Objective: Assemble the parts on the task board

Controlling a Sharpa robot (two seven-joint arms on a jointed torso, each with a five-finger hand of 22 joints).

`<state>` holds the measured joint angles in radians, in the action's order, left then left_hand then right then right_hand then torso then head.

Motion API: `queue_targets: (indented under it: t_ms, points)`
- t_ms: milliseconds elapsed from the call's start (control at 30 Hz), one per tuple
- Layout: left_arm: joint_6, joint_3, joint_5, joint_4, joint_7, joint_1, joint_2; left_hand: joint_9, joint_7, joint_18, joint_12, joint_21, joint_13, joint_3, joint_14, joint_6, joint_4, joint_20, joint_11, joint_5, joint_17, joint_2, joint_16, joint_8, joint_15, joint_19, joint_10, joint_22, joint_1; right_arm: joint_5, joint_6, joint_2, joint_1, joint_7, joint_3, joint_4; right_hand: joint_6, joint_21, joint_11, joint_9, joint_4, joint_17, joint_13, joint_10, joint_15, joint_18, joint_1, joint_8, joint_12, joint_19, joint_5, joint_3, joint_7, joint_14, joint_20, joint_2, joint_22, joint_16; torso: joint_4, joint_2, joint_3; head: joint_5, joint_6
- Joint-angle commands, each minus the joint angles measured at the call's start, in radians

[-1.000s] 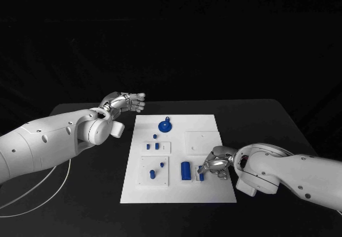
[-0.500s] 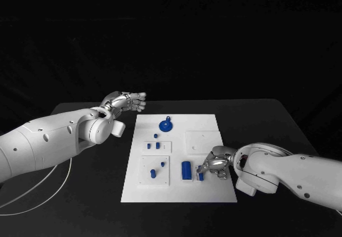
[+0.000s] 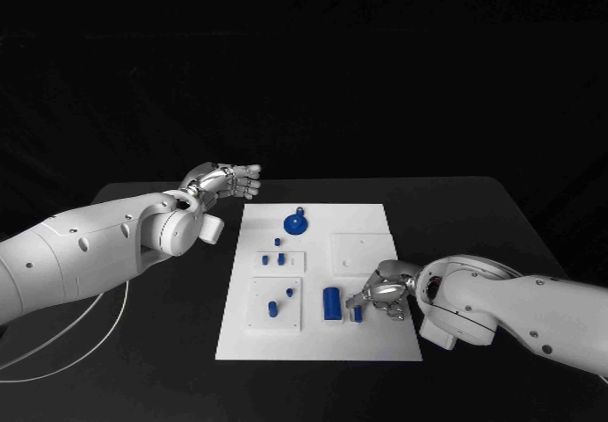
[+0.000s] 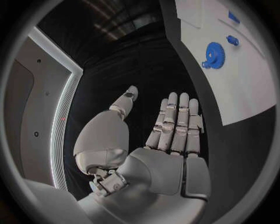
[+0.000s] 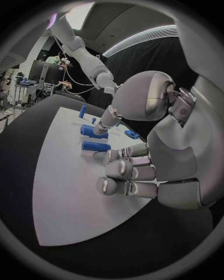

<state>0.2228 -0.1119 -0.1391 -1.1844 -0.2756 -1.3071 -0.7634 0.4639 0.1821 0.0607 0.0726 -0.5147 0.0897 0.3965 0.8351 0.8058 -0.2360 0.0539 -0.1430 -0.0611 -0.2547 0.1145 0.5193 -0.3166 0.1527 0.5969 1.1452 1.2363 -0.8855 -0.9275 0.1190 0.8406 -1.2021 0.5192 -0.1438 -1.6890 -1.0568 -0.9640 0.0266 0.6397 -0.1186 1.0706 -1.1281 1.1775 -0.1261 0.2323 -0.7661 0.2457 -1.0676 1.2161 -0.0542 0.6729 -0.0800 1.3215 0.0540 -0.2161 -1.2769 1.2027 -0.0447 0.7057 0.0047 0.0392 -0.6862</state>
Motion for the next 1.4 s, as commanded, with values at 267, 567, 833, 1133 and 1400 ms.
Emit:
queue_targets:
  t_ms: [267,567,833,1133,1400]
  points:
    - [-0.013,0.001,0.003,-0.001,-0.005,-0.001,0.001,-0.002,-0.002,0.010,0.001,0.005,-0.001,-0.006,0.000,-0.005,0.000,0.002,-0.002,0.006,-0.002,-0.004,-0.004,0.004,0.003,0.004,-0.006,0.002,0.005,-0.004,-0.010,0.007,0.001,-0.039,0.000,-0.014,0.007,0.000,0.003,0.003,-0.003,0.001,-0.002,-0.006,-0.009,0.030,0.012,-0.003,0.004,-0.005,0.002,-0.040,-0.002,-0.003,0.009,-0.004,0.003,0.000,0.0002,0.000,0.0005,0.003,0.000]
    - [-0.013,0.001,0.003,0.000,-0.004,-0.001,0.000,-0.002,-0.002,0.010,0.001,0.005,-0.001,-0.006,0.000,-0.006,-0.001,0.002,-0.002,0.006,-0.002,-0.004,-0.005,0.004,0.003,0.004,-0.006,0.002,0.005,-0.025,-0.020,0.013,0.001,-0.041,0.001,-0.016,0.008,0.000,0.003,0.003,-0.007,0.001,-0.002,-0.006,-0.010,0.030,0.006,-0.003,0.004,-0.006,0.001,-0.046,-0.002,-0.003,0.011,0.003,0.004,0.000,-0.0001,0.000,0.0006,0.006,-0.001]
    - [-0.014,0.001,0.003,-0.001,-0.002,-0.001,0.000,-0.002,-0.002,0.010,0.001,0.005,-0.001,-0.006,0.000,-0.006,-0.001,0.001,-0.002,0.006,-0.003,-0.004,-0.005,0.004,0.003,0.004,-0.006,0.002,0.004,-0.080,-0.108,0.015,0.001,-0.031,0.000,-0.015,0.007,0.000,0.003,0.003,-0.073,0.000,-0.003,-0.005,-0.009,0.030,-0.094,-0.004,0.005,-0.007,-0.005,-0.017,-0.002,-0.003,0.014,0.021,0.005,-0.001,-0.0002,0.000,0.0001,0.005,-0.002]
    - [-0.014,0.000,-0.002,-0.002,-0.001,-0.001,-0.001,-0.002,-0.002,0.010,0.001,0.006,-0.001,-0.005,0.000,-0.006,-0.002,0.001,-0.002,0.006,-0.003,-0.004,-0.005,0.004,0.003,0.004,-0.006,0.003,0.003,-0.085,-0.139,0.018,0.001,-0.029,0.000,-0.020,0.007,-0.001,0.001,0.001,-0.109,-0.001,-0.004,-0.006,-0.007,0.030,-0.124,-0.005,0.006,-0.009,-0.004,-0.020,-0.004,-0.002,0.008,0.021,0.006,-0.003,0.0000,0.000,-0.0002,0.004,-0.003]
    - [-0.013,0.000,-0.002,-0.002,-0.001,-0.001,-0.001,-0.002,-0.002,0.010,0.001,0.006,-0.001,-0.005,0.000,-0.006,-0.002,0.001,-0.002,0.006,-0.004,-0.004,-0.005,0.003,0.003,0.004,-0.006,0.003,0.003,-0.085,-0.132,0.015,0.001,-0.029,0.000,-0.016,0.005,-0.001,0.000,0.000,-0.108,-0.001,-0.004,-0.006,-0.006,0.030,-0.108,-0.005,0.006,-0.009,-0.001,-0.036,-0.005,-0.002,0.003,0.021,0.008,-0.003,0.0004,0.000,0.0002,0.004,-0.003]
